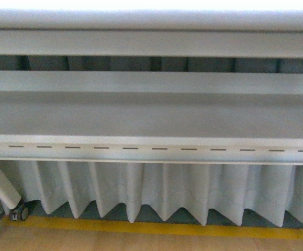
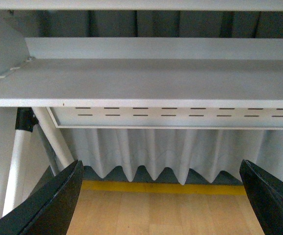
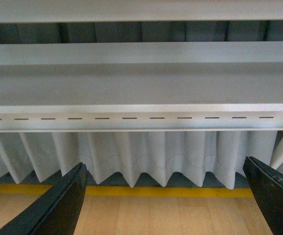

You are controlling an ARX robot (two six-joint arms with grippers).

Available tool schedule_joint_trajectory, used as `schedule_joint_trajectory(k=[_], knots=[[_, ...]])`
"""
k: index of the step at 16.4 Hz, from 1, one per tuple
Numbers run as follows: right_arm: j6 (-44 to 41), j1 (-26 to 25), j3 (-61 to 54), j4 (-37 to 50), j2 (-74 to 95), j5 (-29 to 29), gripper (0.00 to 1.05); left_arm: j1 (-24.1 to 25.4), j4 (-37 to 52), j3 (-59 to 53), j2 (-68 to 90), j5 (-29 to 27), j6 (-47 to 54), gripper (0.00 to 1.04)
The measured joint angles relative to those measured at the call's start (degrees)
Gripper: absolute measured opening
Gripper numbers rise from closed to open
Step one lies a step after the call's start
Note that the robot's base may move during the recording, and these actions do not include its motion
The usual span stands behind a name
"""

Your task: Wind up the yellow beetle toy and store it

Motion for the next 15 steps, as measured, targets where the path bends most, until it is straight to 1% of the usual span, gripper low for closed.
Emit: schedule_joint_trajectory(k=[15], knots=[[0.02, 0.00, 0.00, 0.13, 0.04, -0.02, 0.98, 0.00, 0.13, 0.00, 0.00, -0.09, -0.09, 0.98]])
